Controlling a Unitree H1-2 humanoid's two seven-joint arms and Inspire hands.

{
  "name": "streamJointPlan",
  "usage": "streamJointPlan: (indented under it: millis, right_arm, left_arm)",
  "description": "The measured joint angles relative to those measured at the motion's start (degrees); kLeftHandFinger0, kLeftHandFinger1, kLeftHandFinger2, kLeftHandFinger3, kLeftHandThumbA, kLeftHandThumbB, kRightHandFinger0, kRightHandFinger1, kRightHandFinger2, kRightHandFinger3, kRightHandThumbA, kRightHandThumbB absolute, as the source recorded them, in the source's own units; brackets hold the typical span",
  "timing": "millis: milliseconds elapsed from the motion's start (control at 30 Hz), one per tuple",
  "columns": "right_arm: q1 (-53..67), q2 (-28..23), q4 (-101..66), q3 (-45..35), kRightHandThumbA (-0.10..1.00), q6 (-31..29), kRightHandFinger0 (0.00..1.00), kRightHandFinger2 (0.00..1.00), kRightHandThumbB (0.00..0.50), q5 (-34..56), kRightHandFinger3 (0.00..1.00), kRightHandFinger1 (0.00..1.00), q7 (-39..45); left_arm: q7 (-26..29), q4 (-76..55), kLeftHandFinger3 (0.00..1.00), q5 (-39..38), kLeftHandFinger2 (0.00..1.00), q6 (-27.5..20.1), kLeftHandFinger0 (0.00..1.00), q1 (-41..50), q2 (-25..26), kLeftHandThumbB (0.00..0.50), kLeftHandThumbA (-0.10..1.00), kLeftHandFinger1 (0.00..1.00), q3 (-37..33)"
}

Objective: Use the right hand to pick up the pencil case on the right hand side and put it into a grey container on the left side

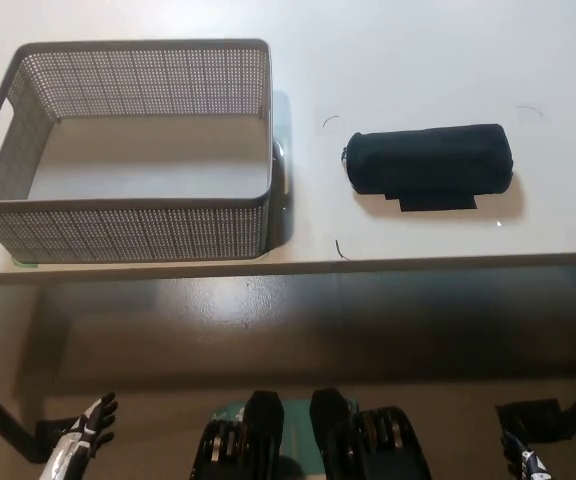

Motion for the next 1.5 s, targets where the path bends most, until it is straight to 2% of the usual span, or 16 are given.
streamJointPlan:
  millis: [167, 233, 333, 433, 533, 767, 833, 933, 1167, 1367, 1500]
  right_arm:
    - [2.0, -1.5, -5.3, 1.1, 0.86, -1.0, 1.0, 1.0, 0.321, -4.9, 1.0, 1.0, -3.3]
    - [3.4, -1.8, -8.2, 0.9, 0.84, -1.1, 1.0, 1.0, 0.376, -6.7, 1.0, 1.0, -4.0]
    - [5.0, -2.0, -12.9, 0.2, 0.98, -1.2, 1.0, 1.0, 0.423, -8.6, 1.0, 1.0, -4.3]
    - [6.7, -2.5, -17.9, -0.7, 1.0, -1.1, 1.0, 1.0, 0.419, -10.5, 1.0, 1.0, -4.4]
    - [8.0, -3.3, -23.3, -1.8, 1.0, -0.9, 1.0, 1.0, 0.436, -12.1, 1.0, 1.0, -4.3]
    - [7.8, -6.4, -34.3, -5.8, 1.0, 0.5, 1.0, 1.0, 0.422, -15.1, 1.0, 1.0, -3.9]
    - [6.9, -7.2, -36.4, -6.7, 0.98, 1.1, 1.0, 1.0, 0.436, -15.8, 1.0, 1.0, -3.6]
    - [2.7, -9.8, -41.2, -8.9, 0.96, 2.7, 1.0, 1.0, 0.463, -17.5, 1.0, 1.0, -2.9]
    - [-12.7, -15.0, -47.0, -10.4, 0.98, 8.9, 1.0, 1.0, 0.457, -20.0, 1.0, 1.0, 0.2]
    - [-25.5, -16.8, -44.9, -8.2, 0.9, 14.0, 1.0, 1.0, 0.462, -22.5, 1.0, 1.0, 4.1]
    - [-32.8, -17.1, -38.7, -5.2, 0.85, 16.5, 1.0, 1.0, 0.497, -24.6, 1.0, 1.0, 6.1]
  left_arm:
    - [0.0, 0.2, 0.87, 0.4, 1.0, -1.3, 1.0, 0.0, 0.2, 0.5, 1.0, 1.0, 0.0]
    - [0.0, 0.2, 0.86, 0.5, 1.0, -1.6, 1.0, 0.0, 0.2, 0.5, 1.0, 1.0, 0.0]
    - [0.0, 0.2, 0.86, 0.6, 1.0, -1.9, 1.0, 0.0, 0.2, 0.5, 1.0, 1.0, 0.0]
    - [0.0, 0.2, 0.89, 0.8, 1.0, -2.0, 1.0, 0.0, 0.2, 0.5, 1.0, 1.0, 0.0]
    - [0.0, 0.2, 0.93, 1.0, 1.0, -2.0, 1.0, 0.0, 0.2, 0.5, 1.0, 1.0, 0.0]
    - [0.0, 0.2, 0.92, 1.4, 1.0, -2.0, 1.0, 0.0, 0.2, 0.5, 1.0, 1.0, 0.0]
    - [0.0, 0.2, 0.94, 1.5, 1.0, -2.1, 1.0, 0.0, 0.2, 0.5, 1.0, 1.0, 0.0]
    - [0.0, 0.2, 0.96, 1.7, 1.0, -2.5, 1.0, 0.0, 0.3, 0.5, 1.0, 1.0, 0.0]
    - [-0.4, 0.2, 0.95, 1.8, 1.0, -3.5, 1.0, 0.0, 1.4, 0.5, 1.0, 1.0, 0.1]
    - [-0.4, 0.1, 0.97, 3.0, 1.0, -4.2, 1.0, 0.0, 2.8, 0.5, 1.0, 1.0, 0.0]
    - [-0.4, -0.2, 0.96, 3.8, 1.0, -4.7, 1.0, 0.0, 4.0, 0.5, 1.0, 1.0, 0.0]
